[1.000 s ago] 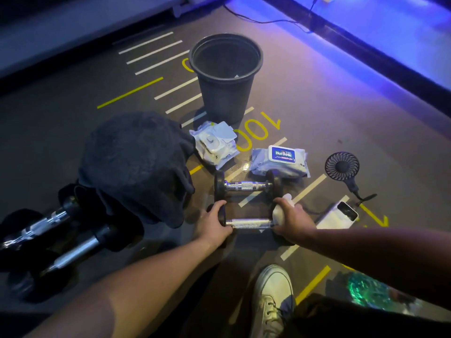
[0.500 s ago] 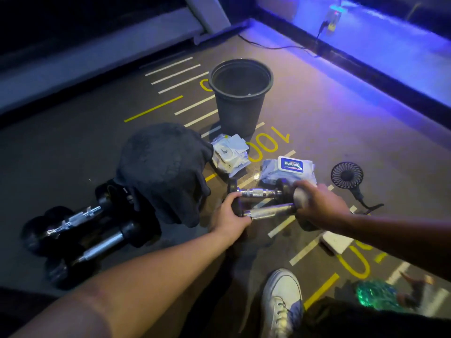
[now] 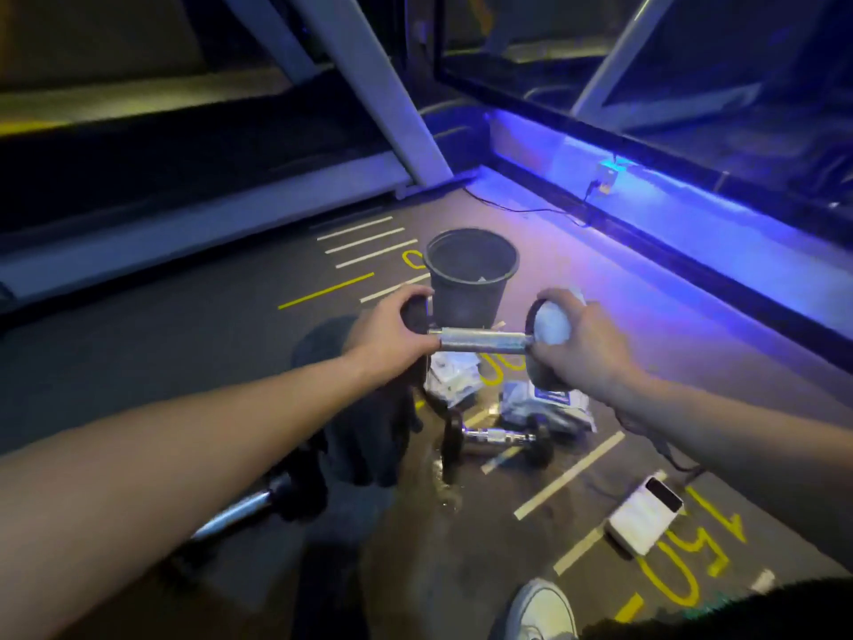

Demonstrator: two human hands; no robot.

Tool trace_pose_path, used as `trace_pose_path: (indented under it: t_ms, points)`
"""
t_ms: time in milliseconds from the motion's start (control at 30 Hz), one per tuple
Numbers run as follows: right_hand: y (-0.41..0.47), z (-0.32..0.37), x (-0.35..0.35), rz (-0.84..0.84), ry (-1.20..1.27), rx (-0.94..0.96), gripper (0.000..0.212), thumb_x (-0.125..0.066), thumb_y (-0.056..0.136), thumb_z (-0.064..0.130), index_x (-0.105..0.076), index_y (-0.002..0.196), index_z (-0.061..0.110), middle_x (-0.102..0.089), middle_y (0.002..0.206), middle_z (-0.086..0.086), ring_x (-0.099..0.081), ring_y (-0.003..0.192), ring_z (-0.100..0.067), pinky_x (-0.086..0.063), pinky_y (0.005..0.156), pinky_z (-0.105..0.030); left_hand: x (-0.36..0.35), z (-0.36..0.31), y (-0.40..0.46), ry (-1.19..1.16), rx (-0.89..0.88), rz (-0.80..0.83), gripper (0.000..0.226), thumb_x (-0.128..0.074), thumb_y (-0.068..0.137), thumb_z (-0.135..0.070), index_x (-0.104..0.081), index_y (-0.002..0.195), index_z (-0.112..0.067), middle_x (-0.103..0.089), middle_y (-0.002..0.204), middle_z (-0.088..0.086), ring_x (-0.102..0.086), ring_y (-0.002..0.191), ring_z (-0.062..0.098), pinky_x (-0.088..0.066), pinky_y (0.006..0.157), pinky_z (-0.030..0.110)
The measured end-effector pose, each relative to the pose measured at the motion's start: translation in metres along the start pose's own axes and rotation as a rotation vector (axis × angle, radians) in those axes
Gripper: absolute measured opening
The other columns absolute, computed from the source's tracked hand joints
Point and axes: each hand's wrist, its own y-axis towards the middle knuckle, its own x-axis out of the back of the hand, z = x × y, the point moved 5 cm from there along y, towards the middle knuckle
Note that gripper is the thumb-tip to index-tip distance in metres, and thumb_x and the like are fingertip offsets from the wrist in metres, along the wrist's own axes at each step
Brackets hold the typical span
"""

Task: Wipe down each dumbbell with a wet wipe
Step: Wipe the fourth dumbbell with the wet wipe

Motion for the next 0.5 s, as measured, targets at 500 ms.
trace_pose_path:
  t_ms: [500]
  points:
    - [0.048, 0.147, -0.076, 0.054, -0.092, 0.223, 0.070, -0.070, 0.077, 0.036, -0.040, 0.140, 0.040, -0.043, 0.115, -0.010, -0.058, 0.099, -0.041, -0.045, 0.075, -0.040, 0.115, 0.111, -0.001, -0.052, 0.202, -0.243, 0.063, -0.076, 0.055, -0.036, -0.065, 0.116, -0.044, -0.067, 0.099, -0.023, -0.064, 0.100, 0.010, -0.052, 0.091, 0.029]
